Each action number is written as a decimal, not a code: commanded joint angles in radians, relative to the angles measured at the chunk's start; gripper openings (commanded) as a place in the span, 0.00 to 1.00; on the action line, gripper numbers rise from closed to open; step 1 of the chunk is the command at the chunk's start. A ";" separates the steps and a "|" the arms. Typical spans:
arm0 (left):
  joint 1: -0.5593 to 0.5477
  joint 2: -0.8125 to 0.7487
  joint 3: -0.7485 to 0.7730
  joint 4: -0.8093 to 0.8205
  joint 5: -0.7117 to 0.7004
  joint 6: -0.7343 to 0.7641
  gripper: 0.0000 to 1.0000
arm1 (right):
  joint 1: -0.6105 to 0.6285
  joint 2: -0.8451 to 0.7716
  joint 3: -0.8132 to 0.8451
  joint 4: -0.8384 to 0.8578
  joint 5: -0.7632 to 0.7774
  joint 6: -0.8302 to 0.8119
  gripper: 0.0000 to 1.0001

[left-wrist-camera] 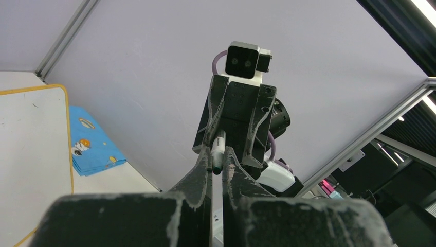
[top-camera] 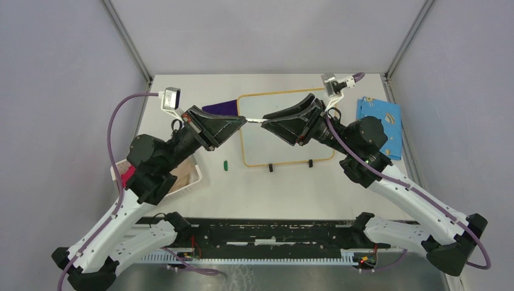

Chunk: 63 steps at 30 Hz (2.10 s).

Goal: Write a sentence on the whiteboard

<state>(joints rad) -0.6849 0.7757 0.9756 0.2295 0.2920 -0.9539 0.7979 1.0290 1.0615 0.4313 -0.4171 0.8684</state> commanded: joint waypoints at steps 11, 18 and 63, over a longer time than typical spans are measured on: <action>0.005 -0.004 0.008 0.024 -0.023 0.002 0.02 | 0.003 -0.014 -0.002 0.072 0.016 0.018 0.41; 0.005 0.002 0.002 0.027 -0.018 -0.005 0.02 | 0.004 -0.006 -0.003 0.081 0.024 0.029 0.38; 0.005 0.007 0.023 -0.062 -0.050 0.050 0.34 | 0.003 -0.051 -0.042 0.038 0.058 -0.046 0.00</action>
<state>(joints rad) -0.6849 0.7734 0.9634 0.2268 0.2878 -0.9531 0.7975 1.0275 1.0164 0.4995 -0.3817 0.9066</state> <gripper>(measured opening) 0.176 0.174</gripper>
